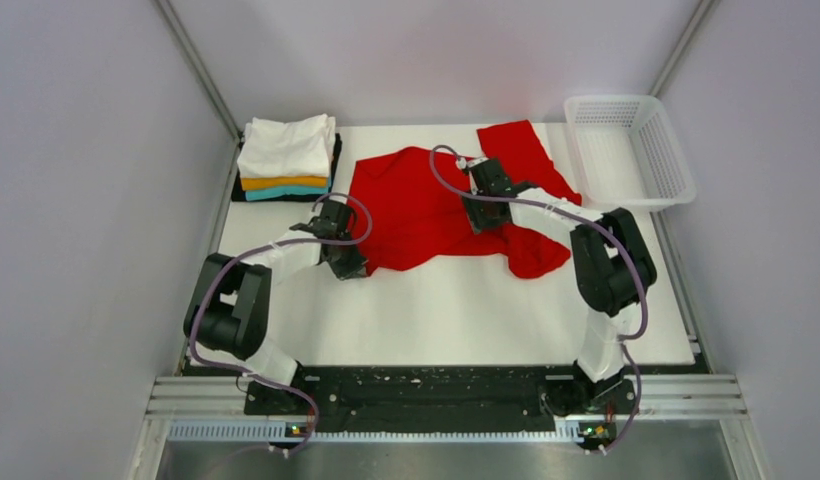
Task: Fold and stack the t-shirts
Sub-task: Flatten out the tshirt
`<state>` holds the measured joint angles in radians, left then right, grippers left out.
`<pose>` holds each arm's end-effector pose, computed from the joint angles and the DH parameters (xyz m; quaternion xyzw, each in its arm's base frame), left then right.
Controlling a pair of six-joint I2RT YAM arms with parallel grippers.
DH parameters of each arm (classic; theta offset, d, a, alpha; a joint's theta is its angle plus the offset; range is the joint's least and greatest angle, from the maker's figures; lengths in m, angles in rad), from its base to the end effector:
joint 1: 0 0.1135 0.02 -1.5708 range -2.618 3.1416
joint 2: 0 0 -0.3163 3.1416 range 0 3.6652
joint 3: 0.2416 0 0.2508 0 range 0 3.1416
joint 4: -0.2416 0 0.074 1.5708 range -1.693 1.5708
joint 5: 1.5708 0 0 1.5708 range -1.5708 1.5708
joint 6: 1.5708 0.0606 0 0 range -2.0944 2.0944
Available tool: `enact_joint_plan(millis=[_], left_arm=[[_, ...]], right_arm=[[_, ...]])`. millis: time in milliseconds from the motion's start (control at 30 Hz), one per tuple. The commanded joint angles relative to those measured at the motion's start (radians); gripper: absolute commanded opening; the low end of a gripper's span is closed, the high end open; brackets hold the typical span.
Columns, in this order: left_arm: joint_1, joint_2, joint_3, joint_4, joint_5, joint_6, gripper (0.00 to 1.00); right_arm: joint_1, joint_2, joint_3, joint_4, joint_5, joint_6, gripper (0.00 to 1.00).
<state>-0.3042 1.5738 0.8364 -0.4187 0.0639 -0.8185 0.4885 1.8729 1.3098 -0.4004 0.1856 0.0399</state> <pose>0.2810 -0.0923 0.1874 -0.2424 0.9476 -0.1360 0.1575 0.3834 0.1911 0.2265 -0.1843 0.9325 -0.0076 0.3105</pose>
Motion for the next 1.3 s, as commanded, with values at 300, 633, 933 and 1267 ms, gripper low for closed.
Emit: enact_joint_plan(millis=[300,633,933,1267], left_arm=[[-0.001,0.032,0.025,-0.079,-0.185,-0.001,0.00],[0.004,0.012,0.035,-0.109,-0.229,-0.008,0.00],[0.007,-0.024,0.043,-0.133,-0.247,-0.019,0.00],[0.011,-0.147,0.048,-0.247,-0.296,0.006,0.00]], right_arm=[[-0.002,0.013,-0.019,0.065,-0.046,-0.289,0.53],[-0.017,0.038,0.020,0.082,0.072,-0.271,0.26],[-0.009,-0.112,-0.045,-0.046,-0.001,-0.201,0.00],[0.099,-0.317,-0.124,-0.439,-0.244,0.003,0.00]])
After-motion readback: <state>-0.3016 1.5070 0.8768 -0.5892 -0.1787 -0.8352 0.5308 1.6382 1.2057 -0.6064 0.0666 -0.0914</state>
